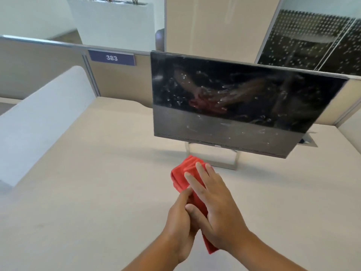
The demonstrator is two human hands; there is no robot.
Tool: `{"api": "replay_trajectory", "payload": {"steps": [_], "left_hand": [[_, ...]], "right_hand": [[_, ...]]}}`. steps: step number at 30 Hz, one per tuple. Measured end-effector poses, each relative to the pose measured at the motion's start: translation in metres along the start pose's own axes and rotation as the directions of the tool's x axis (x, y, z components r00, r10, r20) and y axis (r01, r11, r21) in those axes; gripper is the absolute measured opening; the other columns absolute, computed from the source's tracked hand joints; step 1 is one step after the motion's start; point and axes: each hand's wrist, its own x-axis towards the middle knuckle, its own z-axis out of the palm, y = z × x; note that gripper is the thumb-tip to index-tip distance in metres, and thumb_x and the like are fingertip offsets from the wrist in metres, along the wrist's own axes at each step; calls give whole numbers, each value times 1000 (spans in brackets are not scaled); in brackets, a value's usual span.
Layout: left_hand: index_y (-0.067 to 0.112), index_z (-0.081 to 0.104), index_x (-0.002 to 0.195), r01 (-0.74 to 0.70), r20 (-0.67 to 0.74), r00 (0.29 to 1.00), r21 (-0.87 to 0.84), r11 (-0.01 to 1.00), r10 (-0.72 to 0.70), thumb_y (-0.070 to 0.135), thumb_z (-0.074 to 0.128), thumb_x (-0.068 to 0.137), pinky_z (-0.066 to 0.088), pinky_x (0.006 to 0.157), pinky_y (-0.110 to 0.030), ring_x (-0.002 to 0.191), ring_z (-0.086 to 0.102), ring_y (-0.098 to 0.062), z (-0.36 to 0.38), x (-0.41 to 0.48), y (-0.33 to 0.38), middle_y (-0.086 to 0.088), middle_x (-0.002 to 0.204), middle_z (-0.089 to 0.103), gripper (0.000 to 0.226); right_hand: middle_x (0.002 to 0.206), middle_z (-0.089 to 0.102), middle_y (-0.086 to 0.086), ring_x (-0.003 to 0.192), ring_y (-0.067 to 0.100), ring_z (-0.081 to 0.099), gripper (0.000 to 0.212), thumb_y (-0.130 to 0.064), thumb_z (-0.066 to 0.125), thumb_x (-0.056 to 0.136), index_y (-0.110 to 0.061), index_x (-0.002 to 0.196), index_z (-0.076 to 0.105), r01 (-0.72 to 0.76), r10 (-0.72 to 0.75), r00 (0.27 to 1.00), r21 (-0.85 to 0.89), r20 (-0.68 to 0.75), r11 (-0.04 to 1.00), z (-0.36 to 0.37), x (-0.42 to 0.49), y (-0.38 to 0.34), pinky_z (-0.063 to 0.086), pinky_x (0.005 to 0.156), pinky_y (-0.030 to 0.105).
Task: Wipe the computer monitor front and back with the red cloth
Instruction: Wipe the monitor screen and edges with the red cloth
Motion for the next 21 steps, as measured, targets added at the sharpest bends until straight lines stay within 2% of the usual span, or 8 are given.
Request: {"api": "replay_trajectory", "payload": {"steps": [4,7,11,13,16,18,20,21], "left_hand": [[16,61,129,-2,111,994,-52,999,7,48,23,103,48,104,-45,112,67,-24,-29,-1,29,-10,119,71,56],[13,56,134,-23,228,973,-8,1000,24,53,17,100,44,109,-44,118,64,-23,-47,3,51,-12,124,68,66],[13,55,136,-112,294,953,137,984,67,52,12,102,43,111,-40,120,63,-19,-57,17,76,-6,126,68,68],[19,57,134,-231,321,936,249,941,145,44,18,106,41,112,-41,120,62,-16,-55,24,90,-2,126,69,55],[30,65,120,-429,392,881,426,797,265,37,35,104,43,108,-36,117,62,-8,-45,33,121,10,120,70,34],[33,66,115,-555,458,823,523,647,336,39,37,106,47,99,-25,109,63,-1,-37,38,146,16,111,71,31],[28,69,110,-679,533,733,605,415,423,51,36,102,52,85,-20,95,67,-1,-31,47,171,14,98,73,41],[23,72,105,-715,546,680,642,276,489,61,33,99,56,81,-27,89,68,-5,-29,53,184,10,93,74,55]], "right_hand": [[166,6,-11,154,20,-1,55,-59,31,103,-50,154,11,47,-35,996,-160,77,986,10,27,-16,20,121,49],[166,4,-15,154,14,-3,49,-47,36,106,-46,153,23,88,-76,992,-111,104,990,13,45,-23,20,120,35],[164,18,-14,152,15,15,48,-30,41,104,-31,151,38,184,-181,983,-83,35,979,12,65,-18,40,113,37],[163,26,-7,151,20,22,45,-22,42,104,-23,149,43,243,-244,970,-89,-10,966,8,81,-11,45,108,40],[158,36,5,149,28,27,42,-18,41,104,-11,145,47,317,-330,940,-137,-84,939,-8,113,-5,44,110,44],[155,40,11,148,31,29,40,-19,42,105,-6,142,49,349,-380,915,-206,-136,914,-21,135,-3,44,109,47],[151,44,14,146,33,32,35,-17,45,106,-5,137,54,372,-428,882,-268,-194,889,-35,155,0,46,107,48],[149,46,15,145,34,34,32,-15,45,106,-5,135,56,384,-462,858,-314,-227,868,-43,164,2,47,107,48]]}}
